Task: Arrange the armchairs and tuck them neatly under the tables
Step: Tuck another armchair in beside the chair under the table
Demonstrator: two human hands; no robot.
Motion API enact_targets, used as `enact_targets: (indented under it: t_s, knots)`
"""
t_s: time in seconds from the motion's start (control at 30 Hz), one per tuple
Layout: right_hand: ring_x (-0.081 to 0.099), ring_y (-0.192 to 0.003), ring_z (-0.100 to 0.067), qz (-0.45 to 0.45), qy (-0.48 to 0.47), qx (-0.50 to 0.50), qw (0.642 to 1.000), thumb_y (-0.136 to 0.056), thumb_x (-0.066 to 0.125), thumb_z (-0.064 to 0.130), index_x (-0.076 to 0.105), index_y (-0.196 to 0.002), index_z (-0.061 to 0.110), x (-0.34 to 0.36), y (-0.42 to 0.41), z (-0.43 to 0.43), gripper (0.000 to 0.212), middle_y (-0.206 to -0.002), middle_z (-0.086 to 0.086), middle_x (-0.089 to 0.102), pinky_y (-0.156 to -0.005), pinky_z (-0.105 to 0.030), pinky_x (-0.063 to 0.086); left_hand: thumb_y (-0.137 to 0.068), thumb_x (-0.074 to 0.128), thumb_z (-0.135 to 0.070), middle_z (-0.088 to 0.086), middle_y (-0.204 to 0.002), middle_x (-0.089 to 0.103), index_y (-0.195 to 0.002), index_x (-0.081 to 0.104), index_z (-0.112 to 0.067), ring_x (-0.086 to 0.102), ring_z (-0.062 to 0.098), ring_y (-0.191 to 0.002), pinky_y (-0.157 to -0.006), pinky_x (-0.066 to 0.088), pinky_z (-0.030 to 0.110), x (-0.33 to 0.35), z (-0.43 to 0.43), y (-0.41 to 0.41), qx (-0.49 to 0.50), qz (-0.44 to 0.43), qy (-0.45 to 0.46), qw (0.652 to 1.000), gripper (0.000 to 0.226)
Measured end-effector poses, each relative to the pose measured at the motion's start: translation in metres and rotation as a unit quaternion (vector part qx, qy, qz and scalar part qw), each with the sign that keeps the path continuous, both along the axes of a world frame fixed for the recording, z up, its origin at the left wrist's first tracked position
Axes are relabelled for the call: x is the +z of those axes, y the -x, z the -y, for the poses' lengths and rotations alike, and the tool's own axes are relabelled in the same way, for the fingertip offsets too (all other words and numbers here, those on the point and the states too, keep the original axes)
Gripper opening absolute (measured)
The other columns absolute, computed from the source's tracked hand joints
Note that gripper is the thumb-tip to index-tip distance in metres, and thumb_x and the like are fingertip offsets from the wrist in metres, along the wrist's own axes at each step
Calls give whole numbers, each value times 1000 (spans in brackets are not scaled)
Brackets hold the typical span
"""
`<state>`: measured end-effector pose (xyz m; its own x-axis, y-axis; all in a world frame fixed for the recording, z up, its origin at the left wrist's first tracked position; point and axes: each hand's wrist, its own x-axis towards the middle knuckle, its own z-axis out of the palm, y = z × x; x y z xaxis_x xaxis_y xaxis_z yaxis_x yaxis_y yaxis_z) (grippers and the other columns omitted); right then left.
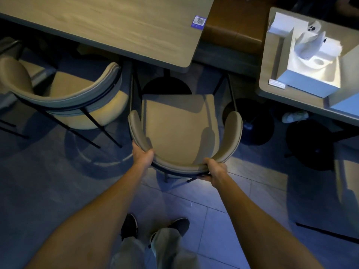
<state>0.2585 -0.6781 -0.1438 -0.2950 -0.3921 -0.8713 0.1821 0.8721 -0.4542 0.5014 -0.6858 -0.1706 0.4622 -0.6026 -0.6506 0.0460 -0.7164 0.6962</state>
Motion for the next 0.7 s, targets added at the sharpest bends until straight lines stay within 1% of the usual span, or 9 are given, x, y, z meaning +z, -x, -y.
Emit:
enact_targets:
  t_s: [0.03, 0.13, 0.17, 0.27, 0.33, 0.4, 0.47, 0.53, 0.7]
  knots:
    - [70, -101, -39, 2, -3, -6, 1000, -82, 74, 2, 57, -118, 0, 0, -6, -3, 40, -106, -21, 68, -78, -60, 64, -88, 66, -1, 7, -145, 49, -160, 20, -21, 51, 33, -129, -100, 46, 35, 0, 2, -8, -6, -4, -2, 1000, 88]
    - [71, -99, -38, 7, -14, -23, 1000, -74, 78, 6, 54, -127, 1, -2, -27, -10, 58, -117, -23, 67, -71, -60, 65, -86, 68, -3, 11, -146, 49, -157, 21, -30, 53, 38, -126, -100, 52, 58, 0, 7, -33, -20, -29, -15, 999, 90]
    - [71, -99, -38, 10, -17, -29, 999, -74, 78, 6, 54, -128, 1, -4, -34, -12, 60, -118, -23, 67, -70, -59, 65, -85, 68, -4, 11, -147, 48, -157, 20, -31, 52, 38, -127, -99, 52, 60, -2, 10, -42, -29, -29, -16, 999, 90]
    - [70, -99, -38, 18, -17, -43, 999, -79, 74, 4, 58, -126, -2, -5, -56, -16, 51, -118, -24, 67, -73, -57, 66, -87, 67, -4, 11, -147, 47, -157, 19, -30, 53, 39, -126, -92, 55, 60, 2, 15, -65, -57, -29, -25, 998, 89]
    - [69, -98, -38, 18, -12, -50, 999, -81, 72, 3, 59, -125, -4, -5, -70, -16, 46, -119, -24, 67, -71, -55, 66, -90, 65, -3, 10, -146, 46, -158, 17, -29, 53, 40, -125, -84, 58, 55, 7, 20, -76, -73, -32, -33, 996, 87]
    - [68, -100, -40, 16, -11, -66, 998, -85, 69, 5, 59, -125, -3, -5, -81, -15, 42, -120, -24, 67, -69, -57, 66, -92, 63, -2, 10, -148, 44, -159, 15, -29, 51, 39, -126, -81, 56, 51, 6, 27, -87, -80, -37, -35, 995, 87]
    - [66, -105, -42, 12, -18, -76, 997, -91, 66, 9, 58, -125, 0, -5, -85, -14, 36, -123, -23, 65, -64, -57, 65, -92, 62, -1, 10, -148, 43, -159, 14, -31, 51, 39, -126, -83, 56, 51, 6, 30, -95, -84, -40, -39, 995, 88]
    - [66, -107, -42, 17, -23, -77, 997, -95, 65, 10, 58, -127, 2, -5, -85, -14, 33, -127, -24, 64, -56, -53, 63, -91, 63, -1, 9, -147, 44, -159, 14, -33, 51, 39, -126, -87, 56, 54, 5, 30, -101, -88, -39, -39, 995, 89]
    - [65, -92, -34, 33, -29, -85, 995, -95, 65, 6, 56, -127, 0, -4, -89, -20, 34, -128, -24, 63, -54, -51, 61, -90, 65, 0, 10, -147, 46, -159, 18, -29, 52, 37, -125, -96, 54, 56, 2, 28, -111, -91, -39, -29, 995, 88]
